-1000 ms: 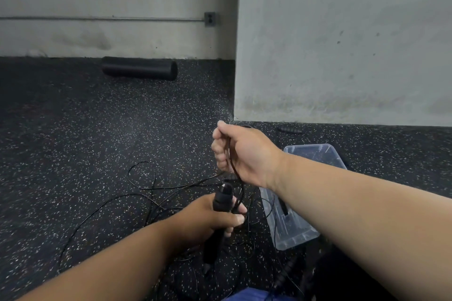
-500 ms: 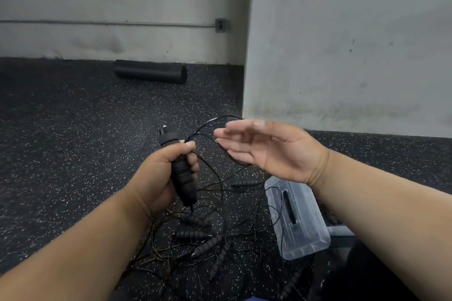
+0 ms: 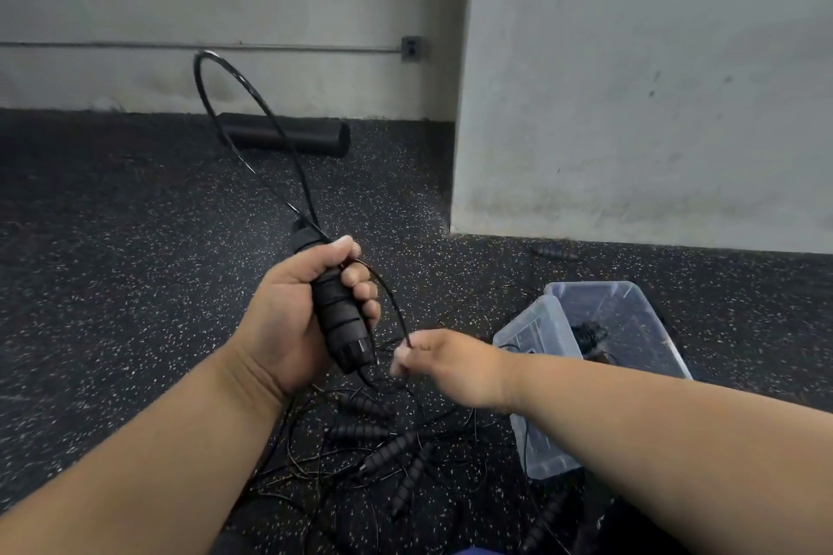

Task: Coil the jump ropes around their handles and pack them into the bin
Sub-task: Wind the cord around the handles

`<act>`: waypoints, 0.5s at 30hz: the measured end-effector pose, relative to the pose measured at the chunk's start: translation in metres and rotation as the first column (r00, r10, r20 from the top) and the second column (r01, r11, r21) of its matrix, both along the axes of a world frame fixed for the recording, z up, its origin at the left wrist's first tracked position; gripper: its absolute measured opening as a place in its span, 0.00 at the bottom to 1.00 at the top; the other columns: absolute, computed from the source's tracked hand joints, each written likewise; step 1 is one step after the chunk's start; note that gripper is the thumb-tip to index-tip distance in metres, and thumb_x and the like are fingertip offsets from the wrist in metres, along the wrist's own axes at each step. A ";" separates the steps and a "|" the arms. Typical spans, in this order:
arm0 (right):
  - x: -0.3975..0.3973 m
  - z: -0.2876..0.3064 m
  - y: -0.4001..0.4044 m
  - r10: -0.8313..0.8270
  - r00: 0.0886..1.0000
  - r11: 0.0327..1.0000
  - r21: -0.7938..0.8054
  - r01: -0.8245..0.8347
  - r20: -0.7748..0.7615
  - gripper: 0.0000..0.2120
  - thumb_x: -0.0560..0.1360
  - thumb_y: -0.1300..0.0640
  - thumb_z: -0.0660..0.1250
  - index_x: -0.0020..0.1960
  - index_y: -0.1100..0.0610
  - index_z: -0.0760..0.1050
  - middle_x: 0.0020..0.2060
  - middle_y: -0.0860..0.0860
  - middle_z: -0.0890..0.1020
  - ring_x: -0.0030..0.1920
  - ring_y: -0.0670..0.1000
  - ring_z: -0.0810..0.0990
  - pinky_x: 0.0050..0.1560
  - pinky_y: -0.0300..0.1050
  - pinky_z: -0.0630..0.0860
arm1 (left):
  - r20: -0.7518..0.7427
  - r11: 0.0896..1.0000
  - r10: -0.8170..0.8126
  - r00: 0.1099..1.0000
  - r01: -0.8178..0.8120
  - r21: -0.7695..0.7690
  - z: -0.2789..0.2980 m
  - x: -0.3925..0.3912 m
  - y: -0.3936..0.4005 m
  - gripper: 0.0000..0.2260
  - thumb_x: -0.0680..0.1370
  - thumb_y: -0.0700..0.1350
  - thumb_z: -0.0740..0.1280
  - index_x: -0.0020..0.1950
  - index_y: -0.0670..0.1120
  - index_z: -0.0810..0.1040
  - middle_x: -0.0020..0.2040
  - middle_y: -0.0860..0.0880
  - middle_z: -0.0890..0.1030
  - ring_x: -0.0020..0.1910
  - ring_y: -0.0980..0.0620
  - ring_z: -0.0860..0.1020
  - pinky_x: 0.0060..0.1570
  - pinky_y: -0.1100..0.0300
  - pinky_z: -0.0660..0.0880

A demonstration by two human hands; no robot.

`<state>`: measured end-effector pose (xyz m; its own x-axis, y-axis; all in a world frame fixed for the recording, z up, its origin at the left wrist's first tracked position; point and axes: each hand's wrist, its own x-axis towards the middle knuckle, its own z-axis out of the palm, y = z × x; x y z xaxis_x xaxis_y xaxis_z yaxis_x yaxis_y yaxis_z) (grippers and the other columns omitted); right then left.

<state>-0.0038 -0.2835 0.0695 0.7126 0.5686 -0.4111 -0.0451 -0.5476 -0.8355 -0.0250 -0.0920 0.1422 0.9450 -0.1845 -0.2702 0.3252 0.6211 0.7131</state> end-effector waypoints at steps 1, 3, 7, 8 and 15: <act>0.002 0.001 0.000 -0.021 0.999 1.000 -0.001 0.021 0.034 0.16 0.87 0.49 0.58 0.56 0.57 0.80 0.42 0.53 0.82 0.36 0.47 0.76 0.44 0.50 0.78 | -0.016 0.997 0.018 1.000 -0.017 0.073 -0.004 0.002 0.004 0.07 0.77 0.44 0.68 0.54 0.45 0.79 0.35 0.51 0.73 0.34 0.54 0.72 0.38 0.58 0.74; 0.005 0.008 0.001 -0.120 0.992 0.990 0.076 0.116 0.046 0.19 0.87 0.46 0.56 0.51 0.56 0.81 0.48 0.57 0.87 0.45 0.54 0.84 0.61 0.61 0.80 | -0.039 0.938 0.009 0.999 0.005 0.346 -0.019 0.006 0.013 0.14 0.78 0.41 0.69 0.64 0.45 0.80 0.35 0.50 0.75 0.34 0.53 0.73 0.40 0.57 0.73; 0.014 0.039 0.004 -0.233 0.971 0.896 0.376 0.235 -0.050 0.19 0.89 0.50 0.54 0.53 0.60 0.78 0.50 0.59 0.87 0.48 0.57 0.87 0.58 0.54 0.82 | -0.180 0.639 -0.204 0.962 0.270 0.720 -0.061 -0.004 0.009 0.13 0.77 0.34 0.72 0.59 0.47 0.78 0.35 0.49 0.79 0.34 0.52 0.76 0.39 0.56 0.74; 0.014 0.047 0.006 -0.232 0.963 0.847 0.458 0.269 -0.135 0.18 0.89 0.51 0.54 0.55 0.61 0.78 0.50 0.60 0.87 0.47 0.56 0.86 0.55 0.52 0.83 | -0.217 0.599 -0.263 0.940 0.335 0.728 -0.070 -0.008 0.003 0.11 0.77 0.36 0.73 0.57 0.45 0.79 0.34 0.49 0.79 0.33 0.53 0.76 0.37 0.57 0.74; 0.027 0.057 -0.006 -0.433 0.849 0.645 0.554 0.526 -0.302 0.14 0.86 0.55 0.59 0.61 0.60 0.80 0.57 0.62 0.85 0.44 0.53 0.84 0.49 0.45 0.82 | -0.149 0.774 -0.215 0.965 0.261 0.576 -0.050 -0.009 -0.017 0.12 0.75 0.50 0.75 0.43 0.46 0.76 0.33 0.47 0.75 0.31 0.51 0.71 0.38 0.55 0.69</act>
<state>0.0235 -0.2899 0.1263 0.9226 0.3171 -0.2198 -0.2893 0.1918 -0.9378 -0.0343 -0.1088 0.0924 0.8662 -0.1849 -0.4642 0.4702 -0.0131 0.8825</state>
